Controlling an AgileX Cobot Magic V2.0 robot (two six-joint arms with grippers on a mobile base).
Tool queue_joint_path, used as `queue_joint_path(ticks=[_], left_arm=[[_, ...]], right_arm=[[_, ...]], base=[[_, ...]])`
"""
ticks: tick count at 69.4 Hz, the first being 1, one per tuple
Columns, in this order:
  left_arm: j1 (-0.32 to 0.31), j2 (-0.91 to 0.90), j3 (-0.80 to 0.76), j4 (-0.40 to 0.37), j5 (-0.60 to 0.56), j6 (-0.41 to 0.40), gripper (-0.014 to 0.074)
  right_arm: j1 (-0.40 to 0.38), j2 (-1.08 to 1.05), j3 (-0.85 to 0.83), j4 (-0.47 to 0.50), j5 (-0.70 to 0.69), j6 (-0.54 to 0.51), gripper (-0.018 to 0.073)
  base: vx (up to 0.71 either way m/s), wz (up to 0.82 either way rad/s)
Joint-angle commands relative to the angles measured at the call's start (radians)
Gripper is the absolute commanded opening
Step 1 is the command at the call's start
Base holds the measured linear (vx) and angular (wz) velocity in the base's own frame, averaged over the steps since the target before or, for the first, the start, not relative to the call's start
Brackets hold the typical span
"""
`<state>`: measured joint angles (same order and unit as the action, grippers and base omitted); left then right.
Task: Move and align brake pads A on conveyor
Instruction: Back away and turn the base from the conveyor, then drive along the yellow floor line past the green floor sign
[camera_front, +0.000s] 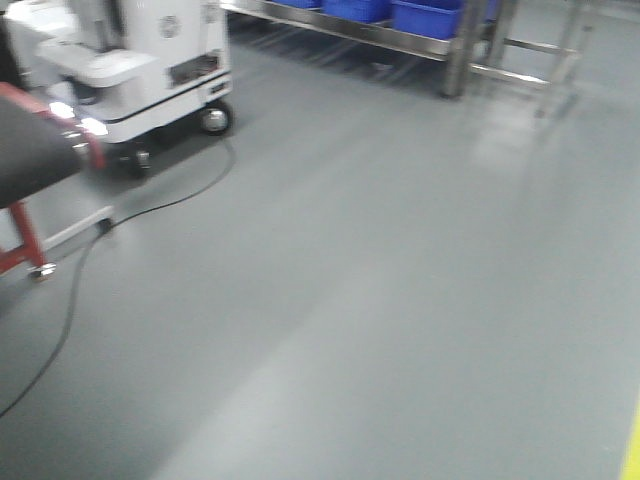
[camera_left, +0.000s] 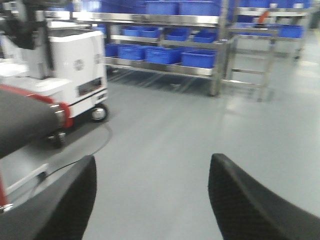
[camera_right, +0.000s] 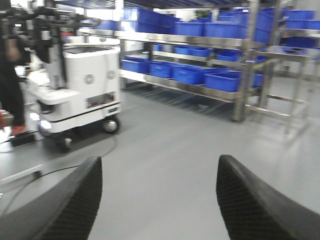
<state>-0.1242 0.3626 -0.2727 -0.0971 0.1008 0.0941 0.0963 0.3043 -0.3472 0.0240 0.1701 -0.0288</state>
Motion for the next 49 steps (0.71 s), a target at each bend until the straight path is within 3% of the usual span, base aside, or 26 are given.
queue_joint_path(ticks=[1, 49], left_arm=[[-0.005, 0.007, -0.025, -0.002, -0.082, 0.0, 0.0464], [-0.005, 0.007, -0.025, -0.002, -0.082, 0.0, 0.0464]], right_arm=[[-0.003, 0.011, -0.027, -0.003, -0.072, -0.002, 0.0463], [-0.003, 0.011, -0.027, -0.003, -0.074, -0.002, 0.0463]], base=[[-0.16, -0.78], [-0.15, -0.72]])
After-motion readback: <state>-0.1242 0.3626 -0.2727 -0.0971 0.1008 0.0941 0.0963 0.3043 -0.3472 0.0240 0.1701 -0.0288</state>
